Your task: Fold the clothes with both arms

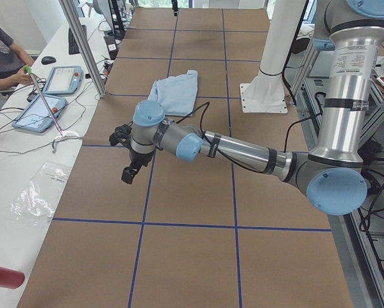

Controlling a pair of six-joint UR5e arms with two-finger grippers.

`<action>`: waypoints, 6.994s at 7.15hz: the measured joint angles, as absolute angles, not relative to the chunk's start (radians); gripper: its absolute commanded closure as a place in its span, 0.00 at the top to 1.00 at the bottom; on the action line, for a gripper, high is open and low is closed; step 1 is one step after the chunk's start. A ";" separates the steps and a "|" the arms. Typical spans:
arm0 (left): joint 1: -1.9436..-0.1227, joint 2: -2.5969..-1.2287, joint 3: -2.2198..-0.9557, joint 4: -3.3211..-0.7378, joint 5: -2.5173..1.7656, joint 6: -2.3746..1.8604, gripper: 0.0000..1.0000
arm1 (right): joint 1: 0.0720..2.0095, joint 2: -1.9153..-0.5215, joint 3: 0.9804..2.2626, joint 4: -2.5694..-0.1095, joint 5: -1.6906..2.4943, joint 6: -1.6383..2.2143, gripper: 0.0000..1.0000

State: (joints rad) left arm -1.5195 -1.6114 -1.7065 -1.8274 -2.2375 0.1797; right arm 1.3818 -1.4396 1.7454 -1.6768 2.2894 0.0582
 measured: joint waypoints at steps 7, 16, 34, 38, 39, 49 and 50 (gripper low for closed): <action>-1.598 -1.467 -1.617 -1.935 -2.240 0.228 1.00 | 1.496 -1.595 1.743 -1.673 2.353 -0.012 1.00; -1.584 -1.461 -1.704 -1.642 -2.366 0.056 1.00 | 1.556 -1.636 1.743 -1.678 2.355 -0.008 1.00; -1.580 -1.468 -1.711 -1.635 -2.370 0.052 1.00 | 1.588 -1.694 1.749 -1.574 2.346 0.163 1.00; -1.580 -1.468 -1.710 -1.637 -2.370 0.052 1.00 | 1.573 -1.692 1.748 -1.575 2.336 0.132 1.00; -1.580 -1.468 -1.710 -1.637 -2.369 0.052 1.00 | 1.561 -1.692 1.747 -1.577 2.334 0.117 1.00; -1.580 -1.470 -1.703 -1.642 -2.369 0.056 1.00 | 1.539 -1.694 1.750 -1.584 2.349 0.111 1.00; -1.580 -1.470 -1.701 -1.643 -2.369 0.059 1.00 | 1.539 -1.693 1.752 -1.583 2.349 0.114 1.00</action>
